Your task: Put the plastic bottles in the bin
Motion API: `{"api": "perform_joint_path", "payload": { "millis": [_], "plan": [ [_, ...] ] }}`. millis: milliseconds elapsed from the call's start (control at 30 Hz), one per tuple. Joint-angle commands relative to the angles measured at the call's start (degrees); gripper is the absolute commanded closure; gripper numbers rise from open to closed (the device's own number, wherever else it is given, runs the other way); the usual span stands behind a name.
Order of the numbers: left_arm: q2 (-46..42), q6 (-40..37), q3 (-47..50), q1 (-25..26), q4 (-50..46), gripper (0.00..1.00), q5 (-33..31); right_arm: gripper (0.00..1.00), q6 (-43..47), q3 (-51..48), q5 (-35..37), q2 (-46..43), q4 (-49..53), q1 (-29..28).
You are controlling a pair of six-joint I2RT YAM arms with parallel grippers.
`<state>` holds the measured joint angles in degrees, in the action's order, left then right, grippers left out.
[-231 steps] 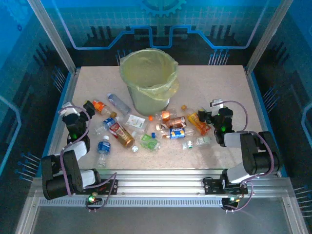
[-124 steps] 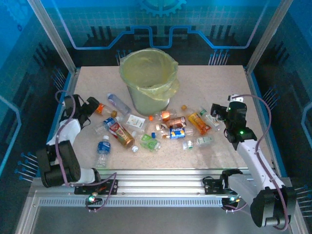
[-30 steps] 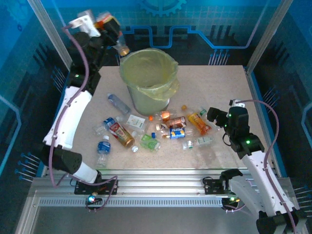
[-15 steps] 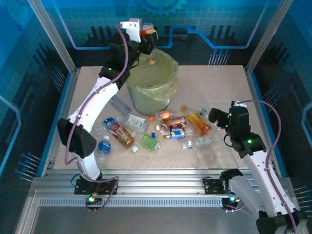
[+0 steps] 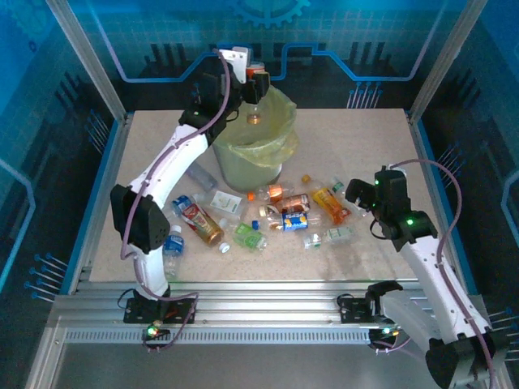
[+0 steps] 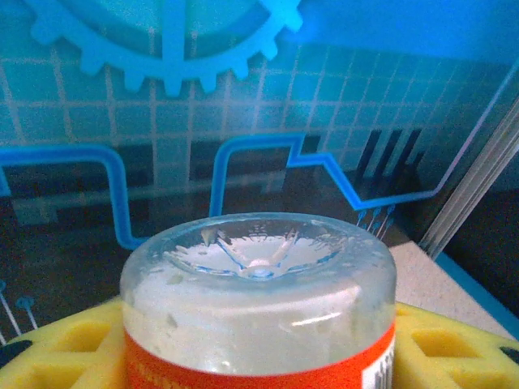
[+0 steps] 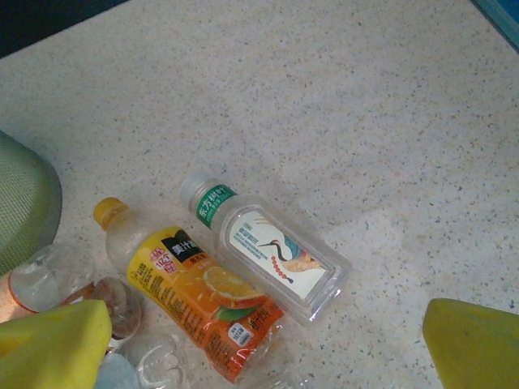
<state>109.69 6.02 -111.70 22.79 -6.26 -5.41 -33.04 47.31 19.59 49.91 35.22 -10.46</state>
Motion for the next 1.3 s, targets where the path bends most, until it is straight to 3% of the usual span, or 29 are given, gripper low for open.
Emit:
{"api": "perform_joint_path", "payload": {
  "millis": [0,633,767,1267],
  "plan": [
    [1.89,1.22,1.09,0.46,-3.35,0.85,1.32,0.00,-1.23,2.05,1.24,1.19,1.60,-0.73],
    [10.70,2.69,2.45,-1.14,-7.92,0.84,3.07,0.00,-2.72,2.52,1.43,4.47,3.80,-0.70],
    [11.99,2.75,2.54,-1.43,-8.49,0.79,2.96,0.00,-3.09,2.61,1.16,5.43,4.05,-0.68],
    [14.50,4.75,1.56,-2.84,-9.62,0.47,4.18,0.00,-3.79,2.70,0.97,7.47,5.16,-0.66]
  ]
}}
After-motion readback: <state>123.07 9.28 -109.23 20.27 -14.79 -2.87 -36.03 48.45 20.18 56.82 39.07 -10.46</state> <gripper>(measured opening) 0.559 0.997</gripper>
